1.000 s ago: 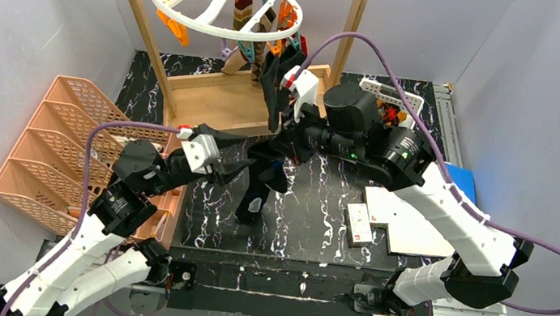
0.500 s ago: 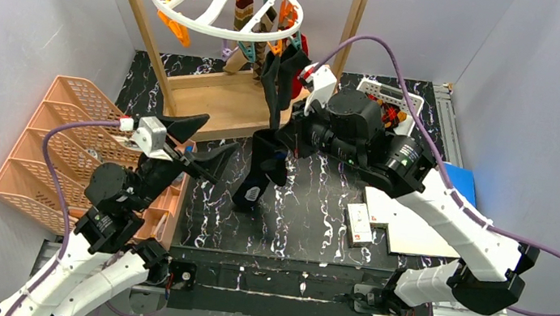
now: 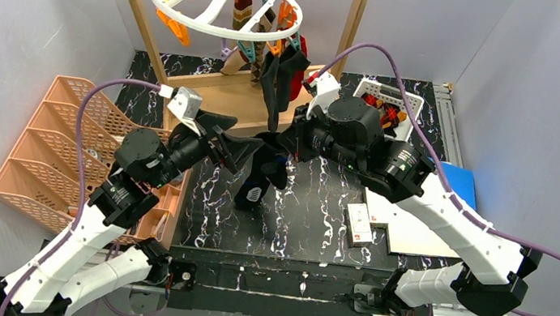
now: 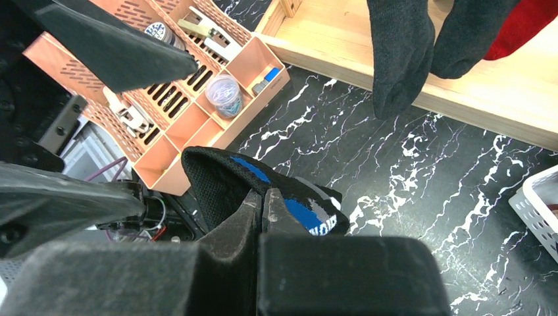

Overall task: Clip the socks to the hanger
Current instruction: Pick up the sock at the center of the board.

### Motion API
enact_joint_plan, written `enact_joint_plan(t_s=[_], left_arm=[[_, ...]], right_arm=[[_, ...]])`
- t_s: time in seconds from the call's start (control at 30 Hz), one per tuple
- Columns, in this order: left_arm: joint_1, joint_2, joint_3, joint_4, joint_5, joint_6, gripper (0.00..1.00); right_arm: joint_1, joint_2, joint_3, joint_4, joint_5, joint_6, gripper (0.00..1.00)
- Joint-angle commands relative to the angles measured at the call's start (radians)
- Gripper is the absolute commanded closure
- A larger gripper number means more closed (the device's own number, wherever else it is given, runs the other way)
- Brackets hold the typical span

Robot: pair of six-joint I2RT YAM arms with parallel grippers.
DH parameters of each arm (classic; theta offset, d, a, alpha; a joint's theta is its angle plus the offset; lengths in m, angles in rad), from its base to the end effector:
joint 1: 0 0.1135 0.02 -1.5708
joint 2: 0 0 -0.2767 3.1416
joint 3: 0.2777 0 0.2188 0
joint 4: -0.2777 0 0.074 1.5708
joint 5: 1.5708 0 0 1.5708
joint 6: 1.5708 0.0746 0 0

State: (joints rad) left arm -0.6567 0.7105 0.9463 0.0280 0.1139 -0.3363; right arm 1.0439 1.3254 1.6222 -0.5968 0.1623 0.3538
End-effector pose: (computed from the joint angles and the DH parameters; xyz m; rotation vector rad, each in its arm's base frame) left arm 0.1087 -0.0945 0.4401 0.3175 1.3288 -0.9158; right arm 0.1500 0.2338 0.4572 -0.5479 1.8692 0.8014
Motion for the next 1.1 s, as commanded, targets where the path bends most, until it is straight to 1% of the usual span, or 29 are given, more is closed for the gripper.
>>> enact_joint_plan(t_s=[0.0, 0.23, 0.37, 0.53, 0.73, 0.97, 1.07], left_arm=[[-0.003, 0.026, 0.048, -0.066, 0.073, -0.056, 0.02], [-0.003, 0.067, 0.066, -0.081, 0.118, -0.087, 0.02], [-0.003, 0.081, 0.072, -0.080, 0.113, -0.096, 0.07], [-0.003, 0.098, 0.084, -0.086, 0.094, -0.110, 0.21], [-0.003, 0.109, 0.100, -0.102, 0.085, -0.119, 0.35], [-0.003, 0.119, 0.122, -0.165, 0.061, -0.109, 0.60], [-0.003, 0.107, 0.123, -0.180, 0.058, -0.104, 0.67]], right_arm=[[0.007, -0.031, 0.001, 0.067, 0.006, 0.017, 0.99], [0.007, -0.023, 0.003, 0.067, -0.004, 0.020, 0.99], [0.007, -0.020, -0.010, 0.079, -0.015, 0.021, 0.99], [0.007, -0.009, -0.016, 0.084, -0.032, 0.022, 0.99], [0.007, -0.003, -0.012, 0.087, -0.039, 0.020, 0.99], [0.007, 0.000, -0.013, 0.092, -0.042, 0.022, 0.99], [0.007, -0.002, -0.014, 0.093, -0.026, 0.022, 0.99]])
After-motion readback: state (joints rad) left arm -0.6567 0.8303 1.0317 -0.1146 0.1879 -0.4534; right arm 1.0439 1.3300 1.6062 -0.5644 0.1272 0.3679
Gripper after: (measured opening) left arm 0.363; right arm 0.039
